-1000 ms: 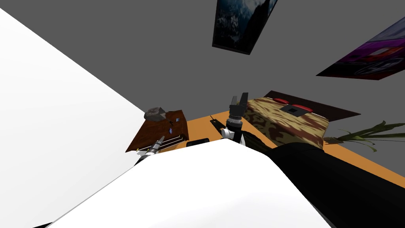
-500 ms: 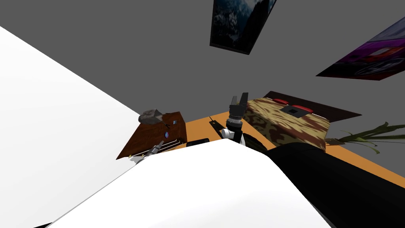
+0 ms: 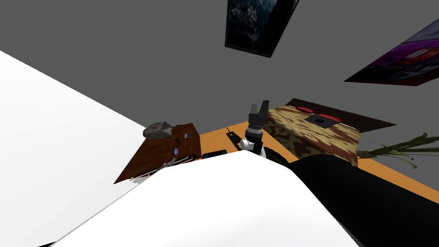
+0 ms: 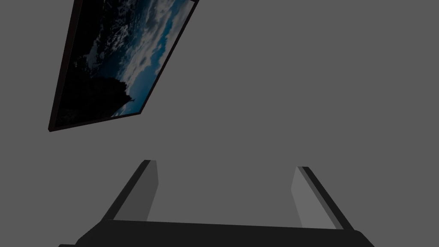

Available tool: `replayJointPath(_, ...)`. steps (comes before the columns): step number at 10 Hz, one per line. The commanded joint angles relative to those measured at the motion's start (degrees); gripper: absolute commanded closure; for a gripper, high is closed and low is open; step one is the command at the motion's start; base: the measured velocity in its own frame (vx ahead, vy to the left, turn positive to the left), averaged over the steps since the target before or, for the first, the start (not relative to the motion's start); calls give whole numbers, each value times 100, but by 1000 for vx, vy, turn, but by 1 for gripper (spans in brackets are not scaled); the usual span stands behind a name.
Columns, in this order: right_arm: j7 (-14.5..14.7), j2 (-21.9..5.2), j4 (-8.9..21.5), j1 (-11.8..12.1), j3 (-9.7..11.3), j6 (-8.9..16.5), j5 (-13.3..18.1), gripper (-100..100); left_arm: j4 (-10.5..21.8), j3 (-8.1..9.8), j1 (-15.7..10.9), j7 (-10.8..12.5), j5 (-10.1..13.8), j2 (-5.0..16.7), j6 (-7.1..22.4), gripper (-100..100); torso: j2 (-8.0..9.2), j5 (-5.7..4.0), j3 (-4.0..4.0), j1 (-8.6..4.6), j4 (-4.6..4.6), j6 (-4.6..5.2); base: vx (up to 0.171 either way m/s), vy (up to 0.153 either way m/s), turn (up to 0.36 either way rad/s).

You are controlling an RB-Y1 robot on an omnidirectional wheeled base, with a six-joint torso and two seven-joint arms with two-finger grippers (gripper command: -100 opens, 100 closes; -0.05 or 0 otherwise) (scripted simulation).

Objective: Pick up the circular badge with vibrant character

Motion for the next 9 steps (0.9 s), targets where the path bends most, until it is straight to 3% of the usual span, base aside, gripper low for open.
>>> replayJointPath(1, 0, 0, 0, 0, 0, 0, 0, 0, 226, -116, -29, -90, -102, 100, 94, -100, 0, 0, 0, 0, 0, 0, 139, -25, -40)
replayJointPath(7, 0, 0, 0, 0, 0, 0, 0, 0, 868, -479, -237, -294, -368, 312, 303, -100, 7, 3, 4, 17, 1, -1, 121, -2, -26)
replayJointPath(9, 0, -1, 0, 0, -1, 0, 0, 0, 1137, -684, -361, -380, -495, 381, 409, -100, -11, 4, -6, 20, -2, 0, 170, 36, -39)
